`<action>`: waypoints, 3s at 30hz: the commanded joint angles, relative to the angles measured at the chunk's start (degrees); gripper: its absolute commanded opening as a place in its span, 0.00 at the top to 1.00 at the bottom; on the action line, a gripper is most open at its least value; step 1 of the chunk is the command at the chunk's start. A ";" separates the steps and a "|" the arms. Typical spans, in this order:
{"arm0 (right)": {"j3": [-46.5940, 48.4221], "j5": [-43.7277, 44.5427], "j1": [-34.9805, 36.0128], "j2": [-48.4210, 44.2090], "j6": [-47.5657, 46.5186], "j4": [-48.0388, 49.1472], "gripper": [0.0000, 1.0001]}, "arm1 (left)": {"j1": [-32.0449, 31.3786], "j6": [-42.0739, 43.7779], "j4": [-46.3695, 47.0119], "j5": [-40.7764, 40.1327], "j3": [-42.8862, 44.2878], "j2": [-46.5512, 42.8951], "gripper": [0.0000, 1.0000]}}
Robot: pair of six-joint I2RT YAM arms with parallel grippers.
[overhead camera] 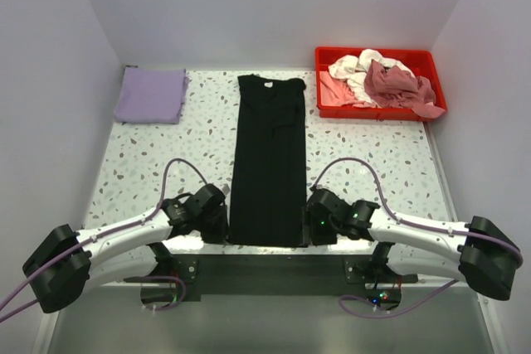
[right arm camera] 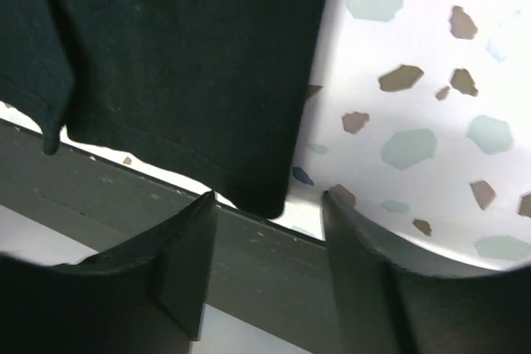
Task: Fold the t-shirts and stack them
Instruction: Fold the tshirt
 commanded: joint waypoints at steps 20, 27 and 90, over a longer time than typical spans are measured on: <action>0.76 -3.09 0.12 3.89 1.98 2.16 0.60 | -0.24 -1.42 2.99 0.71 -2.88 -2.84 1.00; 1.03 -3.70 0.12 6.52 1.10 5.68 0.99 | -0.16 -1.59 3.60 0.70 -3.50 -3.02 1.00; 46.55 1.92 -30.99 33.58 -30.01 7.18 1.00 | 22.69 19.06 15.91 -11.16 46.07 33.70 1.00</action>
